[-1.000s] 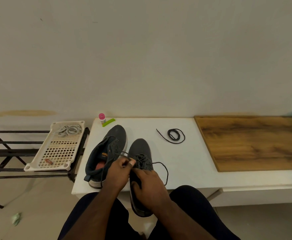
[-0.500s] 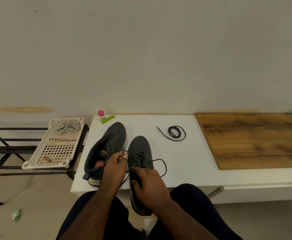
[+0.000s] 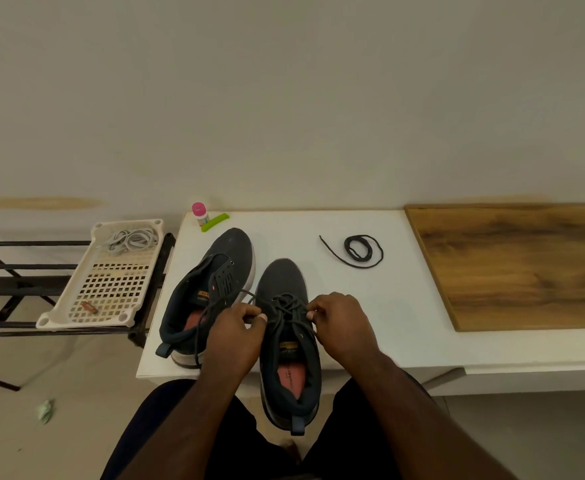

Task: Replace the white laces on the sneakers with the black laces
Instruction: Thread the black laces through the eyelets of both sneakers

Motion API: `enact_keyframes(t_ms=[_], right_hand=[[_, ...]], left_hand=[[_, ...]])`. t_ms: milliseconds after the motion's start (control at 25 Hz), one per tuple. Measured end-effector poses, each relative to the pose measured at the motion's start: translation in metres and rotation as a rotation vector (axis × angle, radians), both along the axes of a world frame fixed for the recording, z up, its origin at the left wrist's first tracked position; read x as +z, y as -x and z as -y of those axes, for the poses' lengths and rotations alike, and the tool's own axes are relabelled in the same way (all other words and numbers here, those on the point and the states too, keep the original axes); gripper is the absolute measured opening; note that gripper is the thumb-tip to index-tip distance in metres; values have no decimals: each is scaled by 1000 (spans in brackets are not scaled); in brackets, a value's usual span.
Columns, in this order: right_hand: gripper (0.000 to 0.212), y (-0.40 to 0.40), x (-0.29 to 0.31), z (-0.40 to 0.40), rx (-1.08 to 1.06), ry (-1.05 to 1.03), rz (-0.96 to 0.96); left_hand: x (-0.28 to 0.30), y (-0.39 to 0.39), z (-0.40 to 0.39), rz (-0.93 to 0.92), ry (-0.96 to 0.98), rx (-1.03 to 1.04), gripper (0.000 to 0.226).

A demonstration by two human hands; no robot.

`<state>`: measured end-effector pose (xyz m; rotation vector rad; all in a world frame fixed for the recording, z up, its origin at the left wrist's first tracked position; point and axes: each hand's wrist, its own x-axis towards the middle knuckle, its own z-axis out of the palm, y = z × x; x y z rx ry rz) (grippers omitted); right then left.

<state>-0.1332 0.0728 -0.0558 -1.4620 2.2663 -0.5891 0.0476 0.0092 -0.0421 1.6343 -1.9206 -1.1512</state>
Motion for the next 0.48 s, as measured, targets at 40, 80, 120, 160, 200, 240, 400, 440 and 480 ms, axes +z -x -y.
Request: enact_keyframes(t_ms=[40, 80, 120, 160, 200, 240, 400, 440, 480], right_hand=[[18, 3, -5, -2, -21, 13, -2], [19, 4, -8, -4, -47, 33, 5], [21, 5, -10, -6, -81, 78, 33], [23, 6, -8, -7, -114, 148, 74], [24, 5, -4, -6, -130, 231, 127], [22, 3, 5, -5, -103, 293, 177], [32, -20, 30, -3, 215, 86, 29], [34, -23, 31, -3, 225, 4, -41], [34, -26, 31, -3, 215, -42, -81]], left_hand=[[0, -1, 1, 10, 5, 6, 8], [1, -1, 2, 16, 10, 14, 8], [2, -1, 3, 3, 10, 16, 9], [4, -1, 3, -19, 1, 9, 9], [4, 0, 3, -49, -19, -3, 8], [5, 1, 1, -73, -49, -16, 6], [2, 4, -2, -114, -101, -68, 18], [2, 4, -2, -129, -105, -92, 25], [1, 3, -2, -141, -104, -115, 32]])
